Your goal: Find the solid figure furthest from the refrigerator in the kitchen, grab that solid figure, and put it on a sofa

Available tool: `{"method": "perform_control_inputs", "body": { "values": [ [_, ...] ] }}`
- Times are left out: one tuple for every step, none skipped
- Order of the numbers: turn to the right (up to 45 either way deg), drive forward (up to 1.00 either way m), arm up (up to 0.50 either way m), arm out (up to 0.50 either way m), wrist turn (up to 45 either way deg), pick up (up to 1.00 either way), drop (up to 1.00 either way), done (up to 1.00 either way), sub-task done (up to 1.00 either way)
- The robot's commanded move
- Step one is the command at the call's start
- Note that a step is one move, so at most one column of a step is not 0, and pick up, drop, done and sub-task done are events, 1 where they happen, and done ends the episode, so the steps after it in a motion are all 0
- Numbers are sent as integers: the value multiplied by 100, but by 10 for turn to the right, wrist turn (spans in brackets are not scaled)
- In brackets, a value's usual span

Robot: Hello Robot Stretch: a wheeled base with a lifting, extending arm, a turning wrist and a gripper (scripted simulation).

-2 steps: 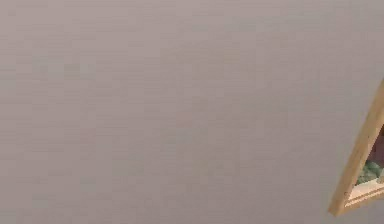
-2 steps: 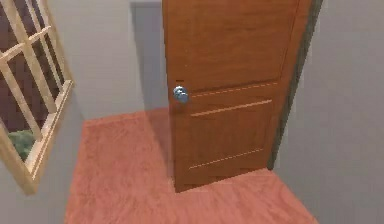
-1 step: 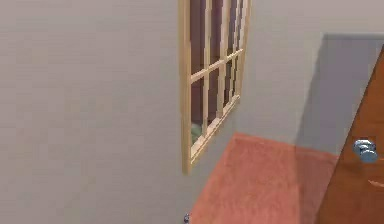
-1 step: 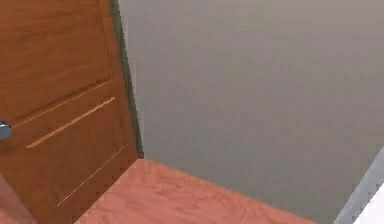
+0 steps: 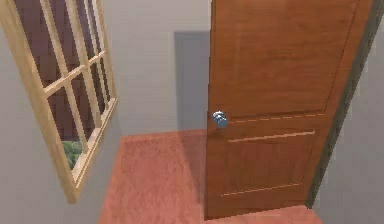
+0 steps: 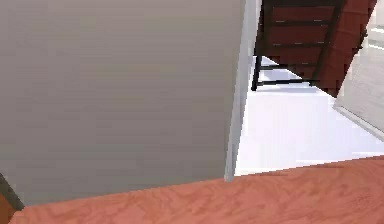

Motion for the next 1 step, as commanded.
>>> {"method": "perform_control_inputs", "body": {
  "values": [
    [0, 30, 0, 0, 0, 0, 0, 0, 0]
  ]
}}
